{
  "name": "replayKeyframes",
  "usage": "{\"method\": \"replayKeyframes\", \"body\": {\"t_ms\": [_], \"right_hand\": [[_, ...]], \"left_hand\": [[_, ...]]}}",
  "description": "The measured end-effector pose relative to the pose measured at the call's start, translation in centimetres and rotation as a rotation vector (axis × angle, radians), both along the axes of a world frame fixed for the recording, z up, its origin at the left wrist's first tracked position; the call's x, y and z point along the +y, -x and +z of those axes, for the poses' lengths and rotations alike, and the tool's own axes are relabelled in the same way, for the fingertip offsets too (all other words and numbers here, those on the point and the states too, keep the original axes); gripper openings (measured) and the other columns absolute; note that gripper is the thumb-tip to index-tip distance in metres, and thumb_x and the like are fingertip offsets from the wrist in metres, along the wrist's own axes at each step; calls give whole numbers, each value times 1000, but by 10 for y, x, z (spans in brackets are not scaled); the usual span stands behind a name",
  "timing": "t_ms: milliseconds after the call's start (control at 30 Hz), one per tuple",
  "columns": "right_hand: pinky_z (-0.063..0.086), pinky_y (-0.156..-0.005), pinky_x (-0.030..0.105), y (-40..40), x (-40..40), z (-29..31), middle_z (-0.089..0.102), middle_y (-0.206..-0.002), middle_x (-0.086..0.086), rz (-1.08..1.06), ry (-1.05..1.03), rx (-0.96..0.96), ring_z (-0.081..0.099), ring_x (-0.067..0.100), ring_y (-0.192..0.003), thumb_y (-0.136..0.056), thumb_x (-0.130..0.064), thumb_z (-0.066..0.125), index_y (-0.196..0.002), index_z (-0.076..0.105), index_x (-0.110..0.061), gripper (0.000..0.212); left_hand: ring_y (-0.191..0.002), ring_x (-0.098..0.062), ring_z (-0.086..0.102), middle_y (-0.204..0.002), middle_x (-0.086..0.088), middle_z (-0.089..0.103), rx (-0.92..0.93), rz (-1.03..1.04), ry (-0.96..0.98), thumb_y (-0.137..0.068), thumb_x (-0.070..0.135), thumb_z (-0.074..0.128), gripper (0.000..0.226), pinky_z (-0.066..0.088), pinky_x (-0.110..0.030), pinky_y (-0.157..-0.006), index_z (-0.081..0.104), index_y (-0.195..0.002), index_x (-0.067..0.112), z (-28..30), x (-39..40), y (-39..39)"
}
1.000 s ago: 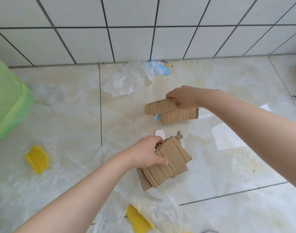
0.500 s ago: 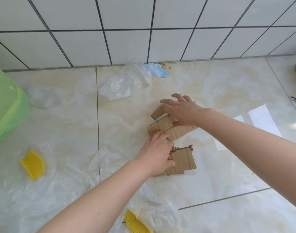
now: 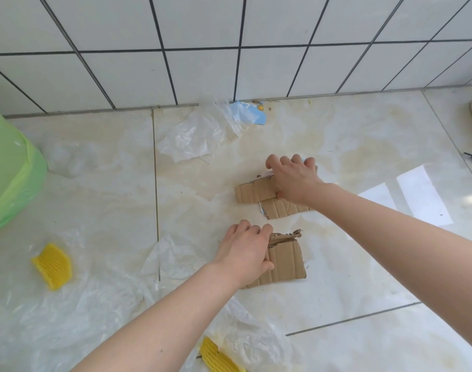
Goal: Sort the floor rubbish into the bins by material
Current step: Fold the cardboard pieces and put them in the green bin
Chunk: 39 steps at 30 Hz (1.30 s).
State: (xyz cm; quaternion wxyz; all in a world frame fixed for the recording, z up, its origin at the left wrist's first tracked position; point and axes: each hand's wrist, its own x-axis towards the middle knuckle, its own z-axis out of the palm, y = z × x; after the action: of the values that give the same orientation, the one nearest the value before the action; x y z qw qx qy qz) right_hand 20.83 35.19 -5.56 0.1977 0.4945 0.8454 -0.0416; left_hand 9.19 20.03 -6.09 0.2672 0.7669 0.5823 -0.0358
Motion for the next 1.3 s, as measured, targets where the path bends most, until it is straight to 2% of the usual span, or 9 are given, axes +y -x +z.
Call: {"method": "replayKeyframes", "body": {"t_ms": [200, 300, 433, 567, 733, 900, 1067, 1233, 1300], "right_hand": [[25, -76, 39, 2, 23, 15, 43, -100, 2, -99, 143, 6, 42, 29, -104, -79, -32, 68, -103, 50, -19, 32], [27, -79, 39, 10, 44, 22, 45, -118, 4, -66, 80, 96, 39, 31, -110, -82, -34, 67, -111, 54, -21, 34], [31, -87, 42, 31, 63, 21, 39, -137, 3, -32, 111, 142, 35, 34, -118, -85, -31, 64, -117, 52, -18, 37], [31, -85, 43, 53, 76, 19, 42, -131, 5, 90, 116, 54, 34, 36, -120, -88, -34, 61, -118, 50, -16, 37], [28, -81, 41, 74, 90, 16, 43, -119, 7, 127, 166, -10, 32, 36, -121, -87, -41, 59, -119, 48, -17, 41], [35, -92, 50, 84, 99, 8, 42, -104, 3, 100, 243, -9, 32, 36, -116, -86, -43, 60, -99, 42, -20, 32], [32, -99, 58, 102, 95, 2, 35, -141, 4, 204, 364, -63, 26, 37, -130, -82, -49, 57, -125, 42, -22, 53], [31, -97, 47, 109, 90, 15, 51, -114, 10, 207, 361, 215, 30, 31, -126, -89, -37, 57, -127, 44, -13, 47], [34, -90, 43, 102, 99, 22, 48, -103, 11, 136, 280, 222, 35, 33, -120, -90, -37, 54, -113, 47, -6, 39]], "left_hand": [[-119, -27, 33, -126, 1, 40, -16, 106, 56, -80, 52, 65, 61, 35, -41, -95, 42, -127, 20, -4, 1, 8], [-110, -27, 36, -121, -1, 35, -26, 116, 130, -79, 50, 67, 61, 42, -40, -87, 42, -126, 19, -3, 4, 9], [-105, -27, 42, -117, -5, 30, -132, 175, 251, -76, 45, 73, 68, 45, -44, -93, 42, -129, 16, -8, 10, 17], [-112, -27, 41, -119, -6, 38, -206, 207, 313, -77, 44, 73, 72, 42, -40, -97, 37, -135, 18, -10, 18, 28], [-110, -28, 43, -114, -11, 51, -226, 207, 305, -77, 43, 74, 73, 40, -37, -89, 36, -135, 19, -10, 33, 42], [-103, -24, 49, -106, -7, 54, -259, 251, 295, -74, 41, 77, 71, 42, -33, -82, 40, -130, 17, -8, 42, 54], [-90, -19, 52, -98, -3, 57, -277, 312, 253, -73, 41, 79, 69, 40, -29, -71, 43, -126, 16, -5, 51, 69], [-95, -20, 52, -104, -3, 56, -251, 341, 223, -73, 41, 78, 66, 46, -33, -79, 43, -124, 18, -6, 56, 81], [-98, -20, 53, -107, -1, 55, -229, 350, 190, -74, 44, 76, 65, 46, -34, -81, 43, -124, 19, -7, 58, 85]]}}
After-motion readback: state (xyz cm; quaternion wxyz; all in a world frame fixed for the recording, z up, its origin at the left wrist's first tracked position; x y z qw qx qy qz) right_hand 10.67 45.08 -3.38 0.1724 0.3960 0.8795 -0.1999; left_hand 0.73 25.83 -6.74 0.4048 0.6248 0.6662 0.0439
